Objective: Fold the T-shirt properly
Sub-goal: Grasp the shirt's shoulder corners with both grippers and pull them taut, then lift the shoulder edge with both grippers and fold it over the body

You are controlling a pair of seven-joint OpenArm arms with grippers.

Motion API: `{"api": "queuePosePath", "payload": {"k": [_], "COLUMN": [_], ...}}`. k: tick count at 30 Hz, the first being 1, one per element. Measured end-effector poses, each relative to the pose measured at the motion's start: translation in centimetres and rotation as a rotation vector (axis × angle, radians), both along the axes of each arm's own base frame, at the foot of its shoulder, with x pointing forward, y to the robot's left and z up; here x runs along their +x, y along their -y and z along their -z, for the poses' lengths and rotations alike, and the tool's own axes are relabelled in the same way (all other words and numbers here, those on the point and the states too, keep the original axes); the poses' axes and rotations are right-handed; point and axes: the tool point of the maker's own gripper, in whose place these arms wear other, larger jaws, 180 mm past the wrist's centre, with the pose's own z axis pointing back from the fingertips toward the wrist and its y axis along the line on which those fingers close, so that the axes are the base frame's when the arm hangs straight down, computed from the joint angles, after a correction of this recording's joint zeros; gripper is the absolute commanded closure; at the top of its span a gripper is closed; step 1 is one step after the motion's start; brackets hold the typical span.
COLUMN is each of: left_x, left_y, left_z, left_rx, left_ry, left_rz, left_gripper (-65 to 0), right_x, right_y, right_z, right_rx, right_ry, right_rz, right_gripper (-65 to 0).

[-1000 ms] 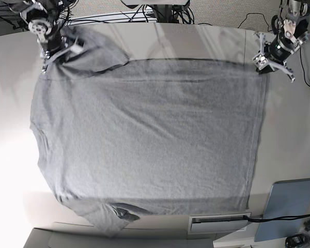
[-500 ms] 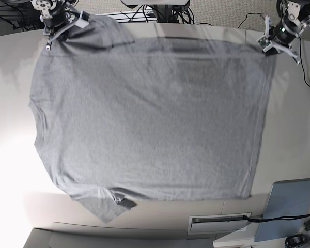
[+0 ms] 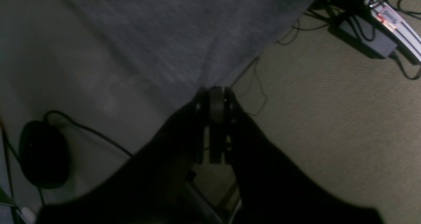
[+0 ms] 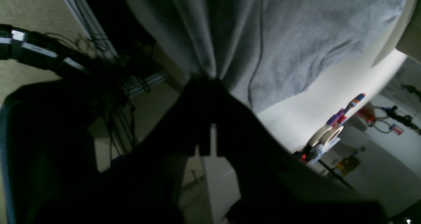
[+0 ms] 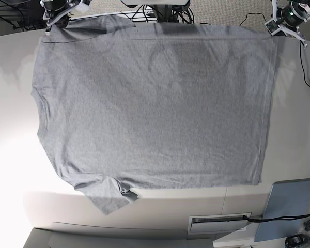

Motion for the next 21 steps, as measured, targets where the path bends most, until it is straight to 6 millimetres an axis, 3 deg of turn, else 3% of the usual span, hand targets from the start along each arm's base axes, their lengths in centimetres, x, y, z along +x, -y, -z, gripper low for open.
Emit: {"api": "queuePosePath", "payload": {"k": [6, 11, 17, 21], "left_x": [-0.1, 1.6, 4.1, 6.3], "left_y": [0.1, -0.2, 0.2, 0.5], "left_z": [0.0, -1.1, -2.0, -2.8], "left_rx": [0.001, 0.026, -0.009, -0.046], "left_ry": [0.0, 0.086, 0.154, 0.211], "left_rz": [0.001, -0.018, -0.043, -0.066], "left_gripper": [0.0, 0.0, 0.0, 0.0], "right_x": [-0.6, 2.5, 6.8, 8.9], "right_y": [-0.6, -0.7, 1.2, 0.9], "right_z": [-0.6, -3.1, -5.7, -5.5], "right_rx": [0.013, -0.019, -0.061, 0.023], "right_ry": [-0.001, 0.154, 0.294, 0.293], "right_rz": [-0.006, -0.046, -0.044, -0.01], "right_gripper": [0.0, 0.0, 0.0, 0.0]}}
